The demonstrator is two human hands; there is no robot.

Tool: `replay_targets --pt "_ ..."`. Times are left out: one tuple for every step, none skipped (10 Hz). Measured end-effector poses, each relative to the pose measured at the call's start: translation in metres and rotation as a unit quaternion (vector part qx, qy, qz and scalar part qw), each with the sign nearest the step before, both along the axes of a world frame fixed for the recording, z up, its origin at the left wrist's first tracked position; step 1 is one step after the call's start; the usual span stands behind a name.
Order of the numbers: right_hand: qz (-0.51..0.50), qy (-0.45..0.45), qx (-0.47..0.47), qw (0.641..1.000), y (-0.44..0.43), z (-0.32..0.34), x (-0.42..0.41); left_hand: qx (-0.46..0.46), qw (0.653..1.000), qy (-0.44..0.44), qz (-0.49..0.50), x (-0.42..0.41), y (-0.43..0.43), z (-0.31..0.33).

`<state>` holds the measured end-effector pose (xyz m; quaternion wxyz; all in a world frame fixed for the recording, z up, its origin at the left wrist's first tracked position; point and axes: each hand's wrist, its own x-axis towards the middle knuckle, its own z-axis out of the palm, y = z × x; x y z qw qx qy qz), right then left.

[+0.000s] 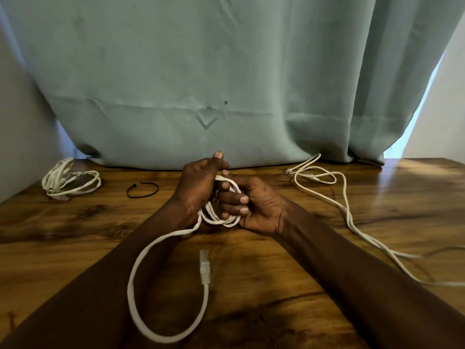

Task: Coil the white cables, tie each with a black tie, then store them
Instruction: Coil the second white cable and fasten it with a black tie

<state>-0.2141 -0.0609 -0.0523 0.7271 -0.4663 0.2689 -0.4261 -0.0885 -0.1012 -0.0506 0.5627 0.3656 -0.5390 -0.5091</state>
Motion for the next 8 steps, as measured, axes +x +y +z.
replay_targets --pt "-0.034 0.033 -0.016 0.999 -0.004 0.001 0.009 0.014 1.000 0.006 0.008 0.004 0.001 0.001" --pt "-0.137 0.082 -0.038 0.986 -0.003 -0.003 0.017 0.025 0.999 -0.023 -0.003 0.004 0.004 0.001" --pt "-0.191 0.028 -0.022 0.981 -0.004 -0.004 0.009 0.034 0.994 -0.025 -0.099 0.009 0.005 -0.003" --pt "-0.205 -0.097 0.029 0.974 -0.009 0.004 -0.014 0.052 0.979 -0.057 -0.191 0.022 0.001 -0.002" --pt "-0.255 -0.149 0.048 0.954 -0.010 0.011 -0.034 0.105 0.962 -0.085 -0.237 0.028 -0.004 0.002" --pt "-0.297 -0.174 0.079 0.936 -0.007 0.015 -0.042 0.120 0.955 -0.075 -0.261 0.035 -0.009 0.008" --pt "-0.305 -0.186 0.066 0.932 -0.008 0.016 -0.042 0.140 0.950 -0.012 -0.279 0.042 -0.019 0.004" --pt "-0.332 -0.194 0.062 0.921 -0.009 0.020 -0.054 0.146 0.949 -0.012 -0.279 0.050 -0.020 0.007"
